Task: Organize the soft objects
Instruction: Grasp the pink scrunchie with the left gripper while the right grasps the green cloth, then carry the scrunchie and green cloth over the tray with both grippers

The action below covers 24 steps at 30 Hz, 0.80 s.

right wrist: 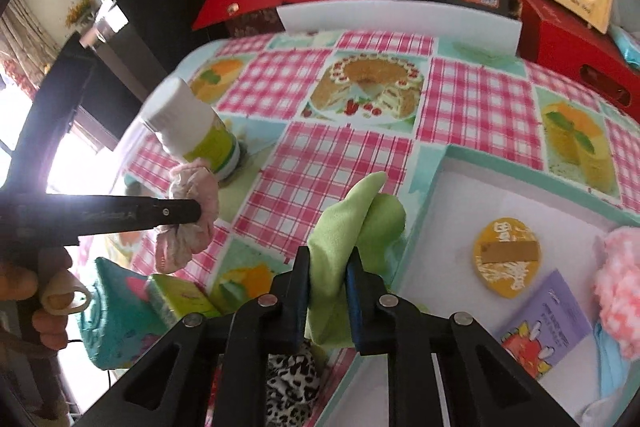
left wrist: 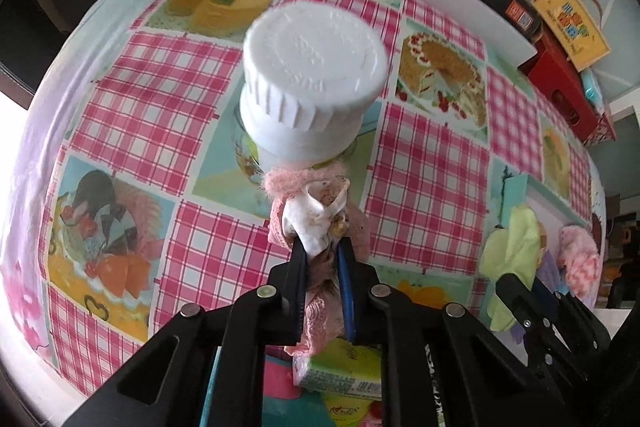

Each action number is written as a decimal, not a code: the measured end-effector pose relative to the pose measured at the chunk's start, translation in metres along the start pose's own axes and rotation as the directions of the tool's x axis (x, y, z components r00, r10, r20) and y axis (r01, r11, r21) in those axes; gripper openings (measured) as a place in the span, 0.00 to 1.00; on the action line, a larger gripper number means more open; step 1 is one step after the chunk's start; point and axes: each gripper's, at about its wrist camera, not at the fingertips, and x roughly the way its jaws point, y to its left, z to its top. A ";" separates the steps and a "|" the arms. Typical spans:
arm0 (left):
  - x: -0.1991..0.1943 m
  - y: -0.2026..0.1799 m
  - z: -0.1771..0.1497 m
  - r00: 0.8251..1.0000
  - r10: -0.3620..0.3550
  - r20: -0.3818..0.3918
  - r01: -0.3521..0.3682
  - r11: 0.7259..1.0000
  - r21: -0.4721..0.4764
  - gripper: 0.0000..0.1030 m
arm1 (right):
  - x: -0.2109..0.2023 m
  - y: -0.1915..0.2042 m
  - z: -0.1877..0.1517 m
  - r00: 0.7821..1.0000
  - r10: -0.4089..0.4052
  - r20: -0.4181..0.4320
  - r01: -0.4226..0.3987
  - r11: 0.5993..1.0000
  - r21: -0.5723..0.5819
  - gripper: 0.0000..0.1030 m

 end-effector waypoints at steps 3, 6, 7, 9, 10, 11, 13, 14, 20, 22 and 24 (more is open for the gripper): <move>-0.017 0.006 -0.004 0.999 -0.017 0.036 0.017 1.000 -0.002 0.14 | -0.014 0.000 0.000 0.999 -0.002 0.036 0.002 1.000 0.006 0.17; -0.044 0.011 -0.010 0.995 -0.037 0.091 0.038 0.999 -0.003 0.14 | -0.028 0.002 0.000 0.997 -0.022 0.068 0.022 1.000 0.003 0.17; -0.051 0.015 -0.010 0.993 -0.045 0.109 0.046 0.999 -0.003 0.14 | -0.033 0.002 0.000 0.996 -0.028 0.079 0.028 1.000 0.001 0.17; -0.066 0.015 -0.011 0.988 -0.058 0.143 0.058 0.998 0.002 0.14 | -0.045 0.003 -0.001 0.994 -0.036 0.103 0.036 0.999 0.002 0.17; -0.071 0.012 -0.011 0.985 -0.064 0.161 0.064 0.998 0.005 0.14 | -0.050 0.003 -0.001 0.993 -0.038 0.111 0.038 0.999 0.002 0.17; -0.072 0.007 -0.011 0.983 -0.067 0.173 0.067 0.998 0.008 0.14 | -0.056 0.003 -0.002 0.991 -0.043 0.123 0.043 0.999 0.003 0.17; -0.087 0.003 -0.017 0.975 -0.083 0.205 0.080 0.997 0.020 0.14 | -0.065 0.002 -0.004 0.989 -0.051 0.136 0.051 0.999 0.006 0.17; -0.090 0.001 -0.018 0.973 -0.089 0.215 0.085 0.996 0.026 0.14 | -0.069 0.002 -0.005 0.988 -0.057 0.143 0.056 0.998 0.009 0.17; -0.107 -0.021 -0.032 0.962 -0.125 0.242 0.108 0.991 0.083 0.14 | -0.089 -0.003 -0.017 0.984 -0.084 0.158 0.080 0.996 0.031 0.17; -0.108 -0.027 -0.036 0.961 -0.129 0.243 0.110 0.990 0.092 0.14 | -0.094 -0.006 -0.024 0.984 -0.091 0.156 0.085 0.995 0.045 0.17; -0.109 -0.034 -0.043 0.961 -0.133 0.242 0.110 0.988 0.104 0.14 | -0.098 -0.011 -0.030 0.984 -0.098 0.151 0.090 0.994 0.059 0.17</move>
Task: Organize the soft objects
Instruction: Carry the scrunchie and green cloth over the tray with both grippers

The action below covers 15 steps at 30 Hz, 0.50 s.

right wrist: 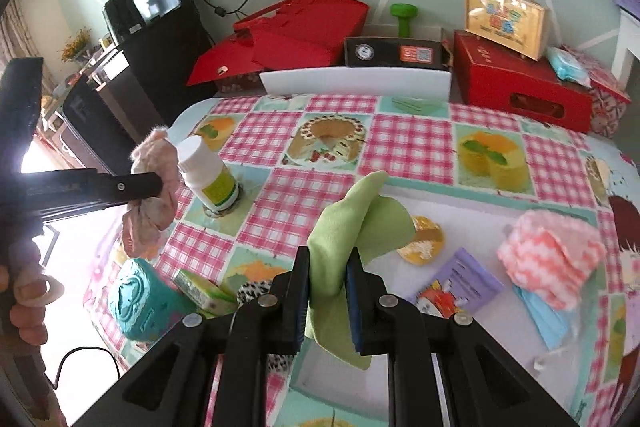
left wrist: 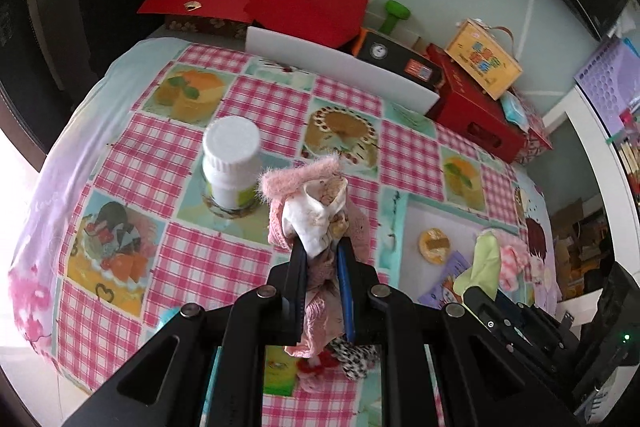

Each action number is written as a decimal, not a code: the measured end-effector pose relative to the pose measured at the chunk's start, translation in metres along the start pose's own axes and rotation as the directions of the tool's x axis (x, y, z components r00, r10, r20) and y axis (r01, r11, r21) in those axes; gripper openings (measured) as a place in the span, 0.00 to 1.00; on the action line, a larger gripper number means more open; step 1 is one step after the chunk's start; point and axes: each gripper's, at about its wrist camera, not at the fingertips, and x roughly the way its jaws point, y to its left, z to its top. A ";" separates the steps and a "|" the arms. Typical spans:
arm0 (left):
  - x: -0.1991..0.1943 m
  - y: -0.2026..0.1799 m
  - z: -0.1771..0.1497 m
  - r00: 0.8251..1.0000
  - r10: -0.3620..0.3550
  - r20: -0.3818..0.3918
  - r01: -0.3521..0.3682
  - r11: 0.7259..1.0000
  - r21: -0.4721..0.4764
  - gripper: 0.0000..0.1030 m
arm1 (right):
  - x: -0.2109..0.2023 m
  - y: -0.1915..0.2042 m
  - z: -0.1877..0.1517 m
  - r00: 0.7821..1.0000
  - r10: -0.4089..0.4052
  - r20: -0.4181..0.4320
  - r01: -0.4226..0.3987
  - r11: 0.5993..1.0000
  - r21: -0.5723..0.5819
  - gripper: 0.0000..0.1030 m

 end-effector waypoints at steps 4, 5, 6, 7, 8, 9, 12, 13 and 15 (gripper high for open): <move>-0.002 -0.016 -0.011 1.000 -0.014 -0.012 0.014 0.999 0.028 0.14 | -0.009 -0.011 -0.011 1.000 -0.015 -0.007 0.016 1.000 0.015 0.17; -0.002 -0.020 -0.013 1.000 -0.019 -0.016 0.019 0.999 0.038 0.14 | -0.011 -0.013 -0.014 1.000 -0.021 -0.009 0.021 1.000 0.021 0.17; -0.002 -0.025 -0.016 0.999 -0.026 -0.021 0.027 0.998 0.049 0.14 | -0.013 -0.016 -0.016 1.000 -0.025 -0.012 0.025 0.999 0.027 0.17; -0.002 -0.030 -0.018 0.999 -0.029 -0.024 0.031 0.998 0.058 0.14 | -0.014 -0.019 -0.018 0.999 -0.029 -0.015 0.030 0.999 0.034 0.17; -0.003 -0.035 -0.020 0.999 -0.033 -0.028 0.034 0.997 0.069 0.14 | -0.016 -0.023 -0.022 0.999 -0.035 -0.019 0.035 0.998 0.045 0.17; -0.003 -0.041 -0.023 0.999 -0.035 -0.031 0.038 0.996 0.081 0.14 | -0.017 -0.026 -0.024 0.999 -0.037 -0.022 0.038 0.998 0.053 0.17; -0.002 -0.056 -0.028 0.998 -0.042 -0.039 0.046 0.993 0.112 0.14 | -0.022 -0.035 -0.030 0.999 -0.046 -0.024 0.047 0.996 0.069 0.17; -0.002 -0.060 -0.030 0.998 -0.042 -0.041 0.047 0.992 0.119 0.14 | -0.023 -0.038 -0.032 0.998 -0.050 -0.024 0.051 0.996 0.075 0.17; 0.000 -0.068 -0.033 0.998 -0.042 -0.047 0.048 0.990 0.136 0.14 | -0.026 -0.047 -0.036 0.998 -0.059 -0.025 0.061 0.994 0.092 0.17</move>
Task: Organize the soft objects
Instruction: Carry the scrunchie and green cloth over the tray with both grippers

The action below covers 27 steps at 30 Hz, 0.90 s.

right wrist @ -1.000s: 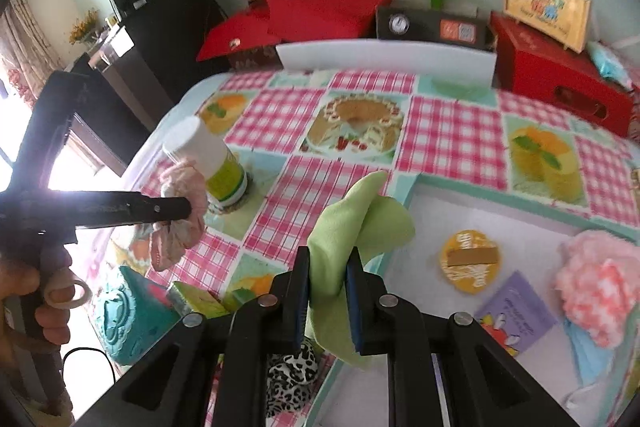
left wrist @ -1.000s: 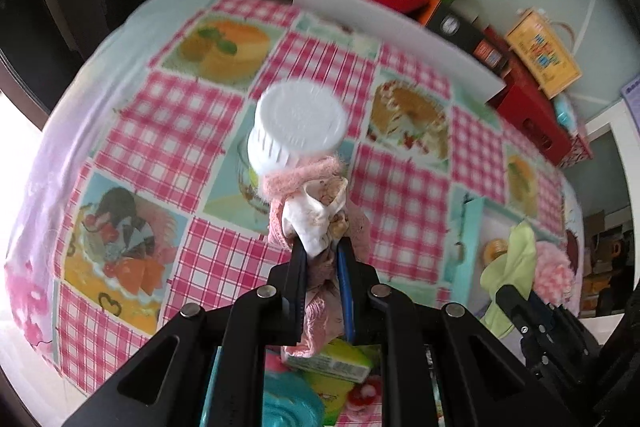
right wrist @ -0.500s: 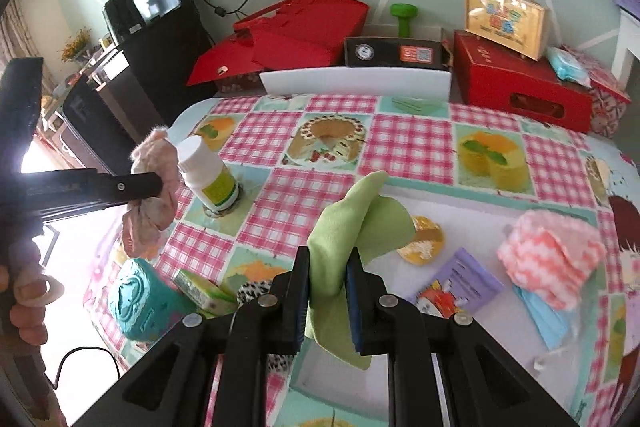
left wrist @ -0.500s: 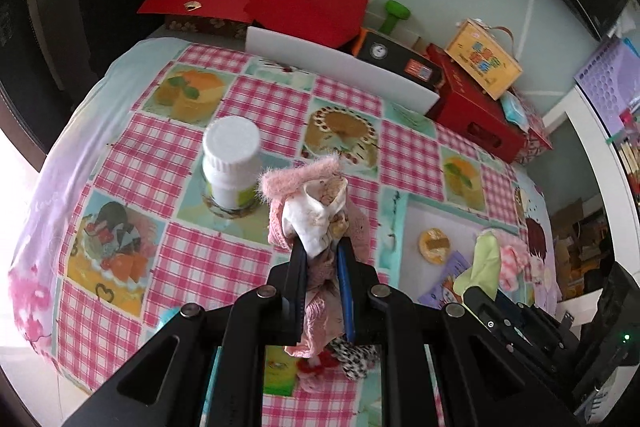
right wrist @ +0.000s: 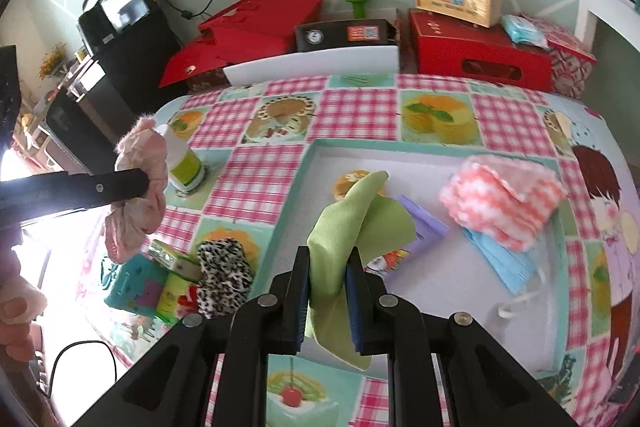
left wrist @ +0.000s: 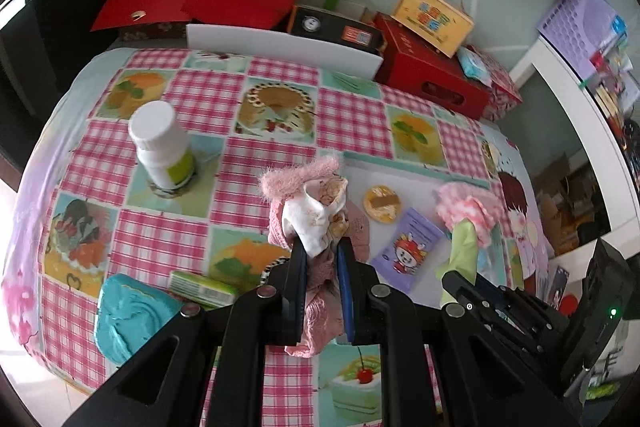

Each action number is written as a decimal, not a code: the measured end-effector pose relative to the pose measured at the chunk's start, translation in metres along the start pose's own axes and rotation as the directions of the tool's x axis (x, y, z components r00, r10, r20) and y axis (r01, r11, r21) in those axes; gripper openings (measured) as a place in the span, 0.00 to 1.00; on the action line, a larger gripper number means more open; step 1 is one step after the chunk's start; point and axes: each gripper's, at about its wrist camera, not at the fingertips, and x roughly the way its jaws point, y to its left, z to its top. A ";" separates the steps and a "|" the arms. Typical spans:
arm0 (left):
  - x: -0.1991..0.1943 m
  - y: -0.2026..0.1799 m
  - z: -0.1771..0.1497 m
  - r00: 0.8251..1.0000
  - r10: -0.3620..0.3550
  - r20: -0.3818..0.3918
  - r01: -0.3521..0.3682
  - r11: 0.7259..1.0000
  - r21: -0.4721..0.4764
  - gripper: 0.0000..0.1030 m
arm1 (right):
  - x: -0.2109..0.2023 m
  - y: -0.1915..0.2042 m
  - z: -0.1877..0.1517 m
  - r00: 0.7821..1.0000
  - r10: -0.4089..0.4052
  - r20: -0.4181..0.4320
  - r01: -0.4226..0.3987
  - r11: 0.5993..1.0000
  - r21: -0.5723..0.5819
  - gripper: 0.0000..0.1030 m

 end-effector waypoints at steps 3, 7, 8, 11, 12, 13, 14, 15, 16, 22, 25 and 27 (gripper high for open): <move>0.004 -0.009 -0.002 1.000 -0.003 -0.007 0.003 1.000 0.016 0.14 | -0.001 -0.012 -0.003 1.000 -0.012 0.000 0.012 0.999 0.031 0.17; 0.013 -0.021 -0.004 1.000 -0.016 -0.014 0.017 0.999 0.035 0.14 | -0.002 -0.028 -0.005 0.999 -0.040 0.000 0.040 0.997 0.070 0.17; 0.016 -0.024 -0.004 1.000 -0.020 -0.016 0.021 0.999 0.040 0.14 | -0.001 -0.032 -0.006 0.999 -0.047 -0.001 0.047 0.996 0.079 0.17; 0.026 -0.034 -0.005 0.999 -0.039 -0.019 0.040 0.998 0.055 0.14 | 0.001 -0.042 -0.008 0.998 -0.068 -0.002 0.067 0.992 0.106 0.17; 0.030 -0.037 -0.005 0.999 -0.041 -0.020 0.042 0.997 0.061 0.14 | 0.003 -0.045 -0.009 0.997 -0.076 -0.003 0.075 0.991 0.113 0.17; 0.035 -0.041 -0.005 0.999 -0.046 -0.023 0.048 0.996 0.071 0.14 | 0.004 -0.047 -0.009 0.997 -0.081 -0.004 0.081 0.990 0.118 0.17; 0.039 -0.044 -0.005 0.998 -0.050 -0.025 0.052 0.996 0.075 0.14 | 0.006 -0.051 -0.010 0.996 -0.090 -0.006 0.090 0.988 0.125 0.17; 0.043 -0.046 -0.005 0.998 -0.052 -0.028 0.054 0.995 0.080 0.14 | 0.007 -0.053 -0.010 0.995 -0.095 -0.007 0.096 0.987 0.132 0.17; 0.049 -0.049 -0.005 0.998 -0.055 -0.033 0.057 0.995 0.084 0.14 | 0.009 -0.057 -0.010 0.995 -0.102 -0.012 0.103 0.985 0.142 0.17; 0.069 -0.063 -0.005 0.997 -0.076 -0.034 0.079 0.991 0.112 0.14 | 0.011 -0.069 -0.009 0.991 -0.134 -0.004 0.132 0.978 0.162 0.17; 0.078 -0.070 -0.008 0.995 -0.087 -0.042 0.092 0.987 0.130 0.15 | 0.010 -0.073 -0.010 0.987 -0.158 -0.005 0.157 0.975 0.158 0.17; 0.085 -0.073 -0.011 0.995 -0.089 -0.052 0.095 0.985 0.143 0.15 | 0.009 -0.075 -0.011 0.986 -0.169 -0.010 0.169 0.973 0.156 0.17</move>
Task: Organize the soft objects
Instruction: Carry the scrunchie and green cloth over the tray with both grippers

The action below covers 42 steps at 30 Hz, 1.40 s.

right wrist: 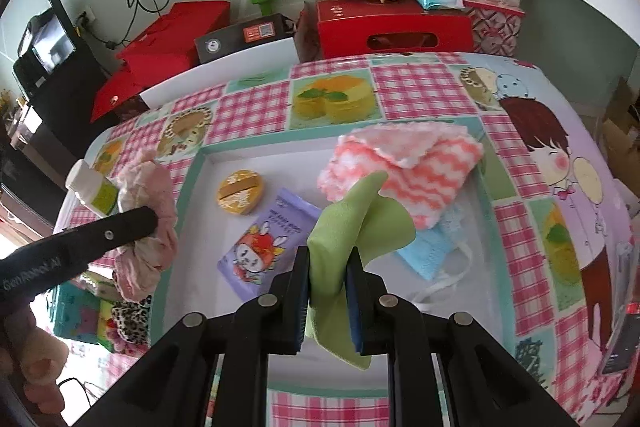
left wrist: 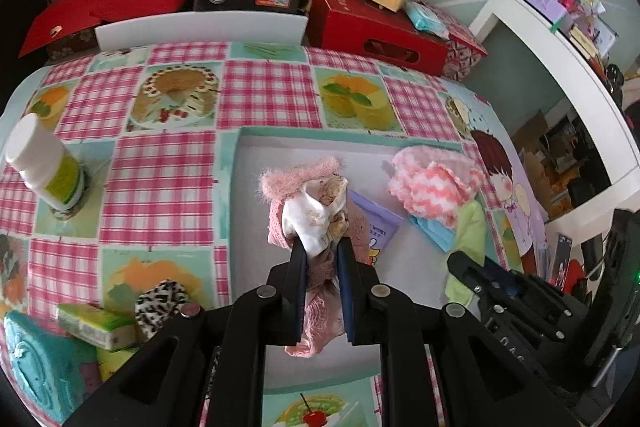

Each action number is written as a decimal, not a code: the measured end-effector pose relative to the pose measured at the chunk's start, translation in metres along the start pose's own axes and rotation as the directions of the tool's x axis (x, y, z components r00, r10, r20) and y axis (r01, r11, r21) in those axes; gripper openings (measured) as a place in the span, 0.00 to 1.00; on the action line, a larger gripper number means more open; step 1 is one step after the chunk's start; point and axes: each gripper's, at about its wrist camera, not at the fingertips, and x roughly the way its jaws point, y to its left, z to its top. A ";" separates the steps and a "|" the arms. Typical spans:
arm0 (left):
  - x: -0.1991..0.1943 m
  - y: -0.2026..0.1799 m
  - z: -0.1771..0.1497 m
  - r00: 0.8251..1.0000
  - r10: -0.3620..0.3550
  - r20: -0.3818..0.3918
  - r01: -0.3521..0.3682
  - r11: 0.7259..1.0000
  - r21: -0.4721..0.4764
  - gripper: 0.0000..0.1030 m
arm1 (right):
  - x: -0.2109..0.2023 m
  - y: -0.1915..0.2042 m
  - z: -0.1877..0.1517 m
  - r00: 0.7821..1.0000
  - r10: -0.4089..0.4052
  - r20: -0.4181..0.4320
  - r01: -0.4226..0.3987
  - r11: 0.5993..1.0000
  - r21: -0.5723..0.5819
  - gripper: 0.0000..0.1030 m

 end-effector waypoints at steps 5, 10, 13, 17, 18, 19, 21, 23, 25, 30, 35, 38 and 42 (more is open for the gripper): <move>0.011 -0.001 -0.004 1.000 -0.006 -0.010 0.006 1.000 0.011 0.15 | 0.000 -0.006 -0.002 0.998 -0.065 -0.006 0.065 0.998 -0.016 0.17; 0.014 0.006 -0.006 1.000 0.002 -0.010 -0.002 1.000 0.001 0.15 | 0.002 -0.016 -0.006 0.996 -0.086 -0.020 0.086 0.996 -0.011 0.17; 0.017 0.010 -0.008 1.000 0.010 -0.017 -0.010 1.000 -0.006 0.15 | 0.006 -0.022 -0.008 0.995 -0.099 -0.034 0.099 0.995 0.000 0.17; 0.023 0.008 -0.011 0.999 0.014 -0.036 -0.013 1.000 0.004 0.15 | 0.012 -0.029 -0.013 0.991 -0.119 -0.059 0.120 0.993 0.011 0.17; 0.024 0.006 -0.011 0.999 0.012 -0.041 -0.012 1.000 0.009 0.15 | 0.013 -0.030 -0.014 0.991 -0.120 -0.065 0.121 0.993 0.014 0.17; 0.025 0.005 -0.012 0.999 0.012 -0.045 -0.011 1.000 0.013 0.15 | 0.014 -0.032 -0.015 0.990 -0.121 -0.069 0.122 0.992 0.016 0.17; 0.029 0.003 -0.013 0.998 0.013 -0.055 -0.011 1.000 0.021 0.15 | 0.017 -0.034 -0.016 0.989 -0.123 -0.077 0.125 0.992 0.020 0.17; 0.033 0.002 -0.014 0.998 0.017 -0.067 -0.015 1.000 0.024 0.15 | 0.018 -0.036 -0.017 0.989 -0.125 -0.082 0.127 0.992 0.026 0.17; 0.036 0.001 -0.015 0.997 0.020 -0.078 -0.018 0.999 0.027 0.15 | 0.020 -0.039 -0.018 0.988 -0.127 -0.089 0.130 0.991 0.032 0.17; 0.045 -0.002 -0.018 0.994 0.030 -0.100 -0.026 0.999 0.041 0.15 | 0.027 -0.046 -0.021 0.985 -0.130 -0.117 0.136 0.990 0.046 0.17; 0.051 -0.004 -0.022 0.993 0.042 -0.113 -0.037 0.998 0.049 0.15 | 0.031 -0.048 -0.023 0.983 -0.130 -0.128 0.137 0.989 0.047 0.20; 0.055 -0.005 -0.023 0.991 0.050 -0.120 -0.044 0.998 0.051 0.15 | 0.032 -0.049 -0.024 0.982 -0.129 -0.134 0.137 0.989 0.047 0.20; 0.062 -0.005 -0.026 0.989 0.063 -0.136 -0.056 0.997 0.053 0.16 | 0.035 -0.048 -0.025 0.981 -0.131 -0.145 0.138 0.989 0.043 0.20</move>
